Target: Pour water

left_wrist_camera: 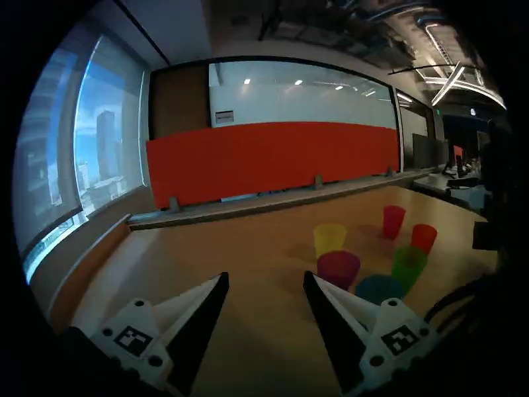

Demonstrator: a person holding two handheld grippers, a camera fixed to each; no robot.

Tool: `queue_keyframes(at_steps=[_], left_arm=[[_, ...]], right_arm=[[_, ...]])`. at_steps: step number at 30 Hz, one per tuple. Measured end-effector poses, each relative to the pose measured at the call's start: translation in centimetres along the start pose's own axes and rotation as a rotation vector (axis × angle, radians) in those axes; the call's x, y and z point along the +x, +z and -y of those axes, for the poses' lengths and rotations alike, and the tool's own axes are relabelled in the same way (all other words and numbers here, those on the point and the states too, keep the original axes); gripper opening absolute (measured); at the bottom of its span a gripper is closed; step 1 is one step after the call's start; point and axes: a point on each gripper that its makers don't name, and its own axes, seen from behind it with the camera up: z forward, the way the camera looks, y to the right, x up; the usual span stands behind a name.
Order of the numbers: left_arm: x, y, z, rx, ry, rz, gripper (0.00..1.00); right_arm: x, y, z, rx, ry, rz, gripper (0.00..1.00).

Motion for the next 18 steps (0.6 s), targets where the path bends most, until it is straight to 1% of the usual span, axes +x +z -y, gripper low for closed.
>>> queue_keyframes(at_steps=[6, 9, 12, 15, 18], left_arm=[[1.6, -0.3, 0.2, 0.048, -0.014, -0.065, 0.83], [2.0, -0.3, 0.3, 0.076, -0.031, -0.092, 0.83], [2.0, -0.2, 0.3, 0.095, -0.062, -0.111, 0.83], [2.0, -0.1, 0.0, 0.096, -0.092, -0.126, 0.83], [2.4, -0.1, -0.3, 0.094, -0.11, -0.147, 0.83]], right_arm=[[1.3, -0.3, -1.8, -0.089, 0.019, -0.063, 0.99], [1.7, -0.3, -2.6, -0.128, 0.033, -0.091, 0.99], [1.9, -0.4, -3.4, -0.163, 0.049, -0.119, 0.99], [2.0, -0.5, -3.9, -0.19, 0.058, -0.139, 0.99], [2.0, -0.7, -4.5, -0.214, 0.068, -0.153, 0.99]])
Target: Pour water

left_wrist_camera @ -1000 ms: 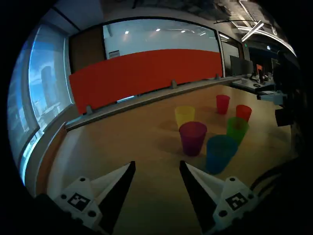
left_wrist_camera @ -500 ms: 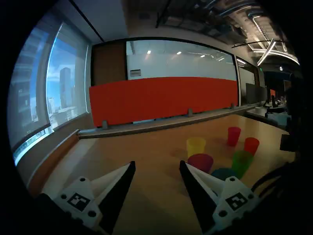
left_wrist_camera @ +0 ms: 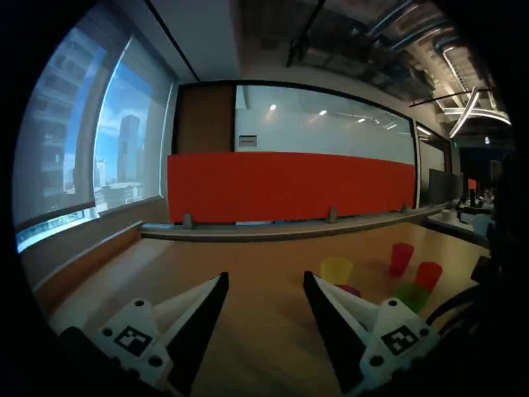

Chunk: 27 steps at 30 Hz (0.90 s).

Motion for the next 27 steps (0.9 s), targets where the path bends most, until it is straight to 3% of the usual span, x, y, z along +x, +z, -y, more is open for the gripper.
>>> queue_keyframes(at_steps=[12, 21, 27], left_arm=[[1.7, -0.1, 0.5, 0.067, -0.004, -0.086, 0.83], [1.4, -0.4, 0.5, 0.088, -0.007, -0.125, 0.83], [0.6, -0.5, 1.2, 0.1, 0.002, -0.141, 0.83]], right_arm=[[-0.1, 0.2, -0.4, -0.025, 0.044, 0.005, 0.99], [0.6, -0.2, -1.5, -0.058, 0.047, 0.005, 0.99], [1.0, -0.8, -1.9, -0.077, 0.059, 0.009, 0.99]])
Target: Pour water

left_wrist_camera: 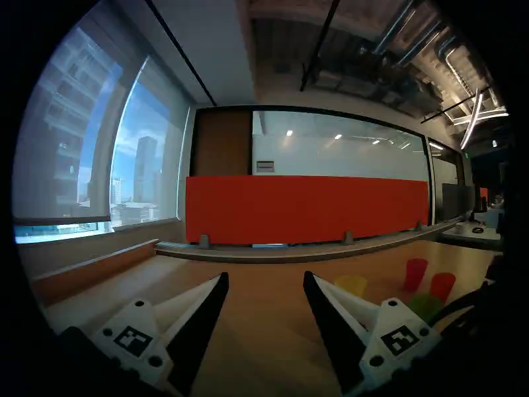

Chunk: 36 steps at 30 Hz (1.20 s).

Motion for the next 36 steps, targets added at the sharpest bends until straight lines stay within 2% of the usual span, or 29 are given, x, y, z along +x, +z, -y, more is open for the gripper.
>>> queue_keyframes(at_steps=[7, 15, 30, 36], left_arm=[[-2.0, 0.1, 1.1, 0.018, 0.01, 0.008, 0.83], [-3.5, 0.4, 1.7, 0.027, 0.007, 0.016, 0.83], [-3.9, 0.7, 1.8, 0.018, -0.004, 0.017, 0.83], [-4.4, 0.8, 1.9, 0.02, 0.007, 0.032, 0.83]], right_arm=[[0.4, -0.6, -0.1, -0.013, 0.006, 0.007, 0.99], [0.6, -1.0, 0.1, -0.017, 0.013, 0.017, 0.99], [0.4, -1.0, 0.2, -0.025, -0.006, 0.023, 0.99], [0.3, -1.1, 0.0, -0.027, 0.0, 0.026, 0.99]])
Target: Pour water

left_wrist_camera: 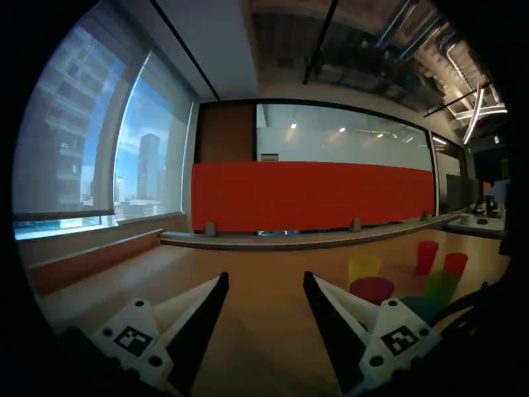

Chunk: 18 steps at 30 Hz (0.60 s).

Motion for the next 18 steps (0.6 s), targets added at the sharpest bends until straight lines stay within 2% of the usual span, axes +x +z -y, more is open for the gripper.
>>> queue_keyframes(at_steps=[12, 18], left_arm=[[-0.88, 0.22, -0.09, -0.002, 0.002, 0.027, 0.83], [-1.0, 0.25, -0.14, -0.002, 0.003, 0.029, 0.83]], right_arm=[[0.84, -0.3, 0.05, 0.007, 0.006, -0.008, 0.99], [0.22, -0.42, 0.19, 0.022, 0.006, -0.008, 0.99]])
